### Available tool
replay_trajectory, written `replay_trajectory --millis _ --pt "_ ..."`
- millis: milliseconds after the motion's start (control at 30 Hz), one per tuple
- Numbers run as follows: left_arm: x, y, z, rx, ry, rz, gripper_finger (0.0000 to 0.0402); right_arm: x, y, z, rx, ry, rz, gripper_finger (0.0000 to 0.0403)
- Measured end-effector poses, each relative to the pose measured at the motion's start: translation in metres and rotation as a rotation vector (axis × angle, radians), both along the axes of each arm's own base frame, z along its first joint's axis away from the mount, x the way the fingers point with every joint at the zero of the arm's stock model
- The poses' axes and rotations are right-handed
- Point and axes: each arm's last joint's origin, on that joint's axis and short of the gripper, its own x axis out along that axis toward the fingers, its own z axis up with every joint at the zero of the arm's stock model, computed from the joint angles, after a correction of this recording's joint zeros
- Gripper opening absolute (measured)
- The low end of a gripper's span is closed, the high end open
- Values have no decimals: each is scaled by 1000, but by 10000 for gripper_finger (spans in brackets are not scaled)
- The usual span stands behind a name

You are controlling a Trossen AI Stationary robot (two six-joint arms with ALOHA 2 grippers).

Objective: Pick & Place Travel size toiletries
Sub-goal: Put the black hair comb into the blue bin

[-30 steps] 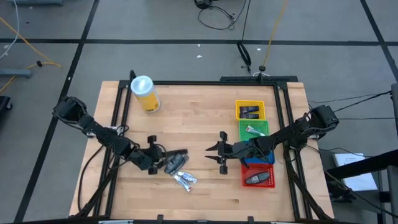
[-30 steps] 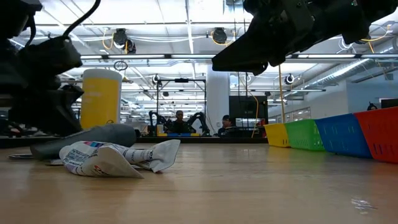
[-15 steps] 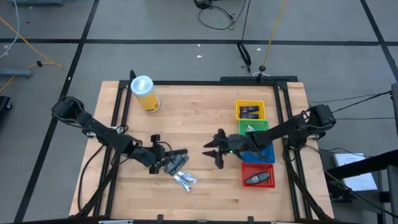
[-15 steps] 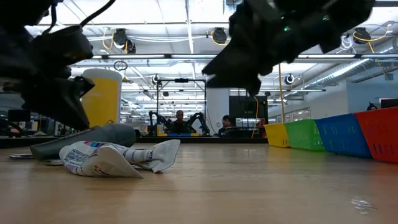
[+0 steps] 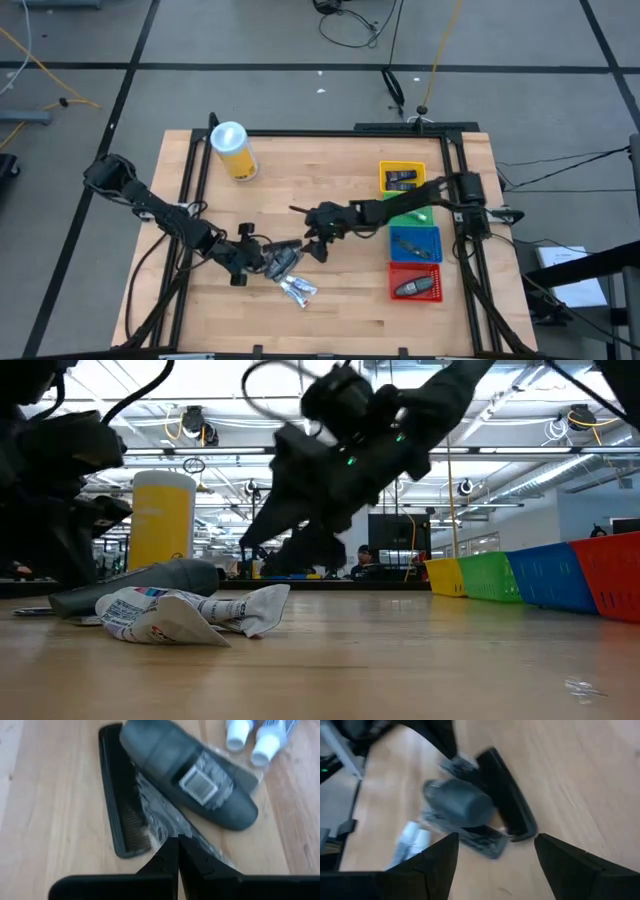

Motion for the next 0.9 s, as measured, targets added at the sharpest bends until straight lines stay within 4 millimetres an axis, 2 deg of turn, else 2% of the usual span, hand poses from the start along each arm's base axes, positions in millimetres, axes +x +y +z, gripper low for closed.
replay_trajectory --millis 133,367,900 --pt "-4 3 -8 15 18 21 5 9 -9 -9 38 34 -21 255" --pt "1 9 -16 24 -72 23 4 2 -16 -18 44 112 -43 254" --pt "39 26 -35 44 -221 15 5 -12 -17 -34 73 160 -38 254"
